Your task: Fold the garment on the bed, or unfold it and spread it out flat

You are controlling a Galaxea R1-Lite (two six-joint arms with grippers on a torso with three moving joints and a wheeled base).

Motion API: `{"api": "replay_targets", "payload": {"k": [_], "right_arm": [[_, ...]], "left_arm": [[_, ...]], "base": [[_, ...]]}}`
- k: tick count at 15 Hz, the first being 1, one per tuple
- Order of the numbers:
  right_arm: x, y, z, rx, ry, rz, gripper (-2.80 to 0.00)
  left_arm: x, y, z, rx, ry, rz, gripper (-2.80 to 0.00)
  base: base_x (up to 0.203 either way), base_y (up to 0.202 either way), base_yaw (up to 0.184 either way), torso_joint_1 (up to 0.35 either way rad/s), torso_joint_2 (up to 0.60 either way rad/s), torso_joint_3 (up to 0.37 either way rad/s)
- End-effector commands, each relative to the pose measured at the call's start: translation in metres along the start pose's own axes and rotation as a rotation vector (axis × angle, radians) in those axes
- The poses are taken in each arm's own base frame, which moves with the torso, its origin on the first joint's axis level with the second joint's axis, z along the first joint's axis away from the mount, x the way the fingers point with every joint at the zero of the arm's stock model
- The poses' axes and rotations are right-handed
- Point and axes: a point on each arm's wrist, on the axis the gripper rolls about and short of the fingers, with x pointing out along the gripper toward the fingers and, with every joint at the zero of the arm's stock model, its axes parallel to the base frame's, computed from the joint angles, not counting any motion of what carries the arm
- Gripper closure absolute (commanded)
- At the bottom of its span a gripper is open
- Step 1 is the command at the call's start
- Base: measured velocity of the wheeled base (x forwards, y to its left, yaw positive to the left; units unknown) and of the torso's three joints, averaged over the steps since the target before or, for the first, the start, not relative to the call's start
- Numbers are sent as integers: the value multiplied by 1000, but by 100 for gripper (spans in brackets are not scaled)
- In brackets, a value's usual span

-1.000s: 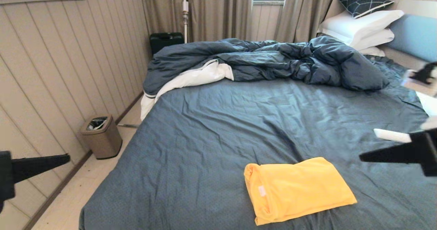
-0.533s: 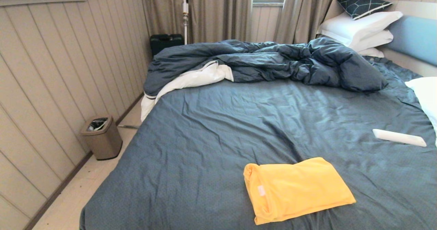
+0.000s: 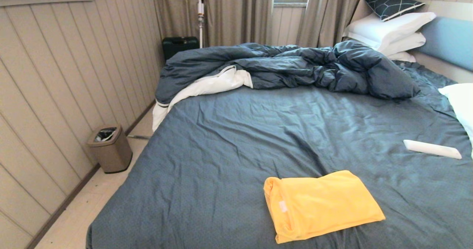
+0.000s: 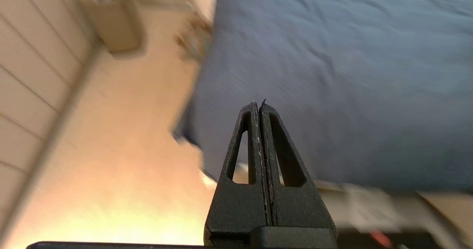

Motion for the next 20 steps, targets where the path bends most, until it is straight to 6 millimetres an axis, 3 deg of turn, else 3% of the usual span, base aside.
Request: {"api": "replay_targets", "payload": {"k": [1,6,9,11,14,17,20], "right_arm": [[12,-1,-19,-63,-53,-96,0],[13,0,-22,-93,-13,-107,0],[11,1,-23,-87,17,-253,0],[4,3,-25,-89,-81,-217,0],[-2,6,-32,-88,-152,-85,0],[-6,7,-41,-68,-206,-84,0],[-5,6,-41,-35,-217,-95,0]], "left_arm": [[14,1,-17,61,-28,32,0],[30,-1,-47,102,-11,-38,0],[30,-1,-48,97,-11,-49,0],[30,-1,-48,95,-13,-42,0],[19,-2,-52,88,-162,25,0],[11,-2,-57,95,-282,52,0],[11,-2,-56,83,-286,55,0]], "base": [[0,0,0,0,0,0],[0,0,0,0,0,0],[0,0,0,0,0,0],[0,0,0,0,0,0],[0,0,0,0,0,0],[0,0,0,0,0,0],[0,0,0,0,0,0]]}}
